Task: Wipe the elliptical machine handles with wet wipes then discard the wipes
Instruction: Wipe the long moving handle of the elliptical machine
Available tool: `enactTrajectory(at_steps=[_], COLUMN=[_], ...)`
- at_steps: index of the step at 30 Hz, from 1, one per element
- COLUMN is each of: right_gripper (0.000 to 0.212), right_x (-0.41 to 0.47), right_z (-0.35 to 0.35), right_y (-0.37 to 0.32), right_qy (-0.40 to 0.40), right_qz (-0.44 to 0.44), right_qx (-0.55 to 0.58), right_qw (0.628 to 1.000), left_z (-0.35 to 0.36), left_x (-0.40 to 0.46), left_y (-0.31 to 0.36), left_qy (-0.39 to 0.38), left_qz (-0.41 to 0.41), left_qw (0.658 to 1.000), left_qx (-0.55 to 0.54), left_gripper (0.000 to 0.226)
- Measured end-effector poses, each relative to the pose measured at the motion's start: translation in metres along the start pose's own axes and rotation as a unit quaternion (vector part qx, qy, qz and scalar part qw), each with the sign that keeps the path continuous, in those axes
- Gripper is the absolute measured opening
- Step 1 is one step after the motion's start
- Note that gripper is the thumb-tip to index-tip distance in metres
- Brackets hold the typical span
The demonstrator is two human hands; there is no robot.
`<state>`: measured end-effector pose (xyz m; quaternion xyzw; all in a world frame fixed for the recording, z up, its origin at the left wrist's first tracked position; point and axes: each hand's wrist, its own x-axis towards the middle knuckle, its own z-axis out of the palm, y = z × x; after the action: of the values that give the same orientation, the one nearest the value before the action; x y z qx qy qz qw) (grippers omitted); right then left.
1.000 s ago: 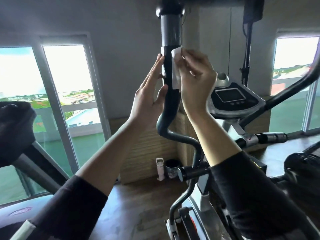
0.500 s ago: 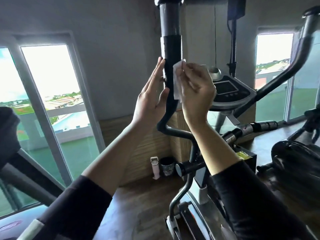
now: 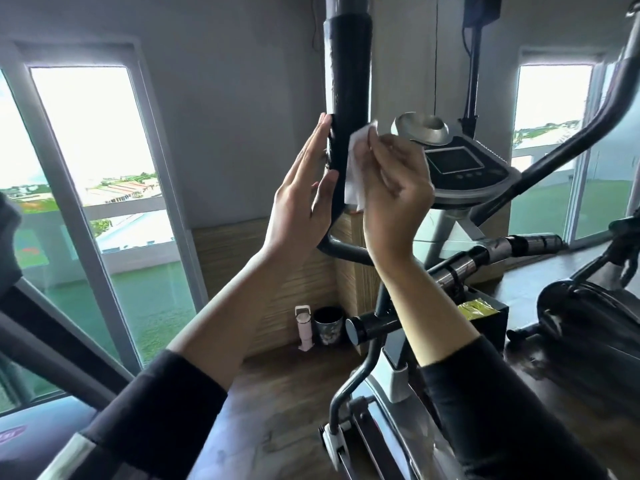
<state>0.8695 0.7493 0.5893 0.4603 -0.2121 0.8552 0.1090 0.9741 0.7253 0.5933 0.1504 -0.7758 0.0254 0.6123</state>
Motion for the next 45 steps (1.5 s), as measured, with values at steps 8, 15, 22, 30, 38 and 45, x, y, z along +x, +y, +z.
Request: enactTrajectory(at_steps=[8, 15, 22, 30, 38, 45], right_gripper=[0.018, 0.016, 0.015, 0.015, 0.013, 0.016], right_x=[-0.034, -0.025, -0.049, -0.057, -0.085, -0.086], right_z=[-0.015, -0.011, -0.012, -0.009, -0.009, -0.008], right_y=[0.031, 0.024, 0.056, 0.061, 0.099, 0.096], right_qy=[-0.032, 0.001, -0.009, 0.0, -0.062, -0.044], right_qz=[0.021, -0.019, -0.059, -0.041, 0.022, 0.014], right_qx=[-0.012, -0.017, -0.041, -0.029, -0.063, -0.051], right_qw=[0.999, 1.0, 0.997, 0.999, 0.996, 0.998], left_z=[0.005, 0.002, 0.006, 0.005, 0.006, 0.006], left_x=[-0.017, -0.024, -0.032, -0.04, -0.051, -0.054], left_y=[-0.022, -0.036, -0.052, -0.071, -0.093, -0.103], left_qy=[-0.014, -0.035, -0.028, -0.053, -0.068, -0.082], left_qz=[-0.025, -0.03, -0.043, -0.089, -0.099, -0.121], left_qw=[0.999, 0.999, 0.999, 0.994, 0.991, 0.988], left_qx=[0.022, 0.017, 0.009, 0.041, 0.051, 0.048], left_gripper=[0.057, 0.056, 0.055, 0.047, 0.044, 0.039])
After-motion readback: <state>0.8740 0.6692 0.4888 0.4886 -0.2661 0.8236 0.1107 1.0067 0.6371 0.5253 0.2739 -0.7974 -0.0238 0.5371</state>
